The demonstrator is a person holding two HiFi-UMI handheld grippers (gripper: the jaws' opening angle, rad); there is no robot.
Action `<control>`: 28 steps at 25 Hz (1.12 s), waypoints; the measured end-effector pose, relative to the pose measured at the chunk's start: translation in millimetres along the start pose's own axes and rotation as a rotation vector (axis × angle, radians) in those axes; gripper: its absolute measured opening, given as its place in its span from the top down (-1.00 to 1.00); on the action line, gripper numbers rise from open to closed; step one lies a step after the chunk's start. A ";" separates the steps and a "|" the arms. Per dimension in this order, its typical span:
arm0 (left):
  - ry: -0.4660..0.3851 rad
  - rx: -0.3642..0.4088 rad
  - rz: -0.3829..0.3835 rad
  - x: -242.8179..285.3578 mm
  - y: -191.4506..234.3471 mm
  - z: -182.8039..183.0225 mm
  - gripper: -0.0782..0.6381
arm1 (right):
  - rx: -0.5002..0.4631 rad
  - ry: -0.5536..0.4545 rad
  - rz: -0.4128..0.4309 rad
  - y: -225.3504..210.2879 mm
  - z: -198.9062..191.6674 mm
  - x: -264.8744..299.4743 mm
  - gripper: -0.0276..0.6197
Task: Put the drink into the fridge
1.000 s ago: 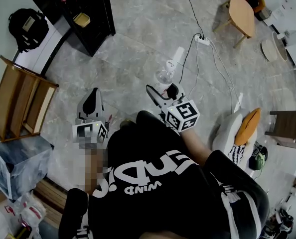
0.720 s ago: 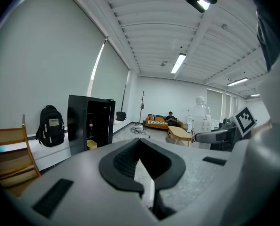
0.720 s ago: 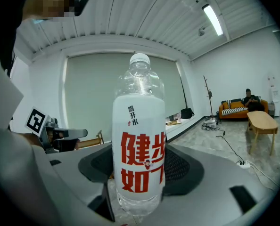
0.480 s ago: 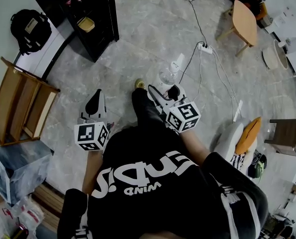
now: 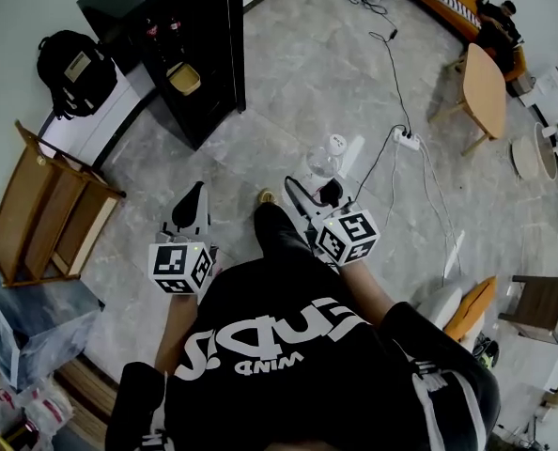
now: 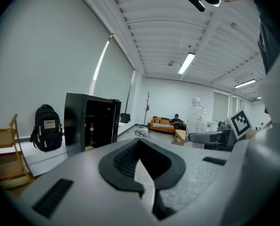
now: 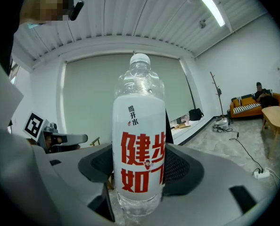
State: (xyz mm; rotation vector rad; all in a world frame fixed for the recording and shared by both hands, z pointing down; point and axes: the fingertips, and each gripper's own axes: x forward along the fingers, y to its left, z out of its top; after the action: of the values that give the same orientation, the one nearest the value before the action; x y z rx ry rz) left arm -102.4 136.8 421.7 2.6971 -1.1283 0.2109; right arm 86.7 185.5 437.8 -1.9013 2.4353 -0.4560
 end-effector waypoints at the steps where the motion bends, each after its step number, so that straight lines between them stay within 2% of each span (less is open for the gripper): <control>1: 0.001 -0.001 0.007 11.0 3.3 5.5 0.76 | -0.002 0.002 0.009 -7.1 5.8 10.5 -0.01; 8: -0.002 -0.014 0.059 93.7 35.9 46.8 0.76 | -0.048 0.017 0.084 -52.0 50.1 91.1 -0.01; 16: -0.023 -0.046 0.119 183.6 71.1 73.8 0.76 | -0.063 0.062 0.155 -108.5 75.4 173.4 -0.01; 22: -0.048 -0.046 0.158 229.4 89.7 92.4 0.76 | -0.084 0.077 0.200 -132.5 90.2 213.2 -0.01; 28: -0.052 -0.041 0.157 253.8 113.2 99.5 0.76 | -0.079 0.077 0.219 -136.4 93.1 257.4 -0.01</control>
State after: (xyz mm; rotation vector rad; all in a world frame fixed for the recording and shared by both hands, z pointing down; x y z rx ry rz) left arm -1.6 -139.3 394.6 2.5939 -1.3457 0.1403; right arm 167.1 -109.1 423.3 -1.6447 2.7090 -0.4362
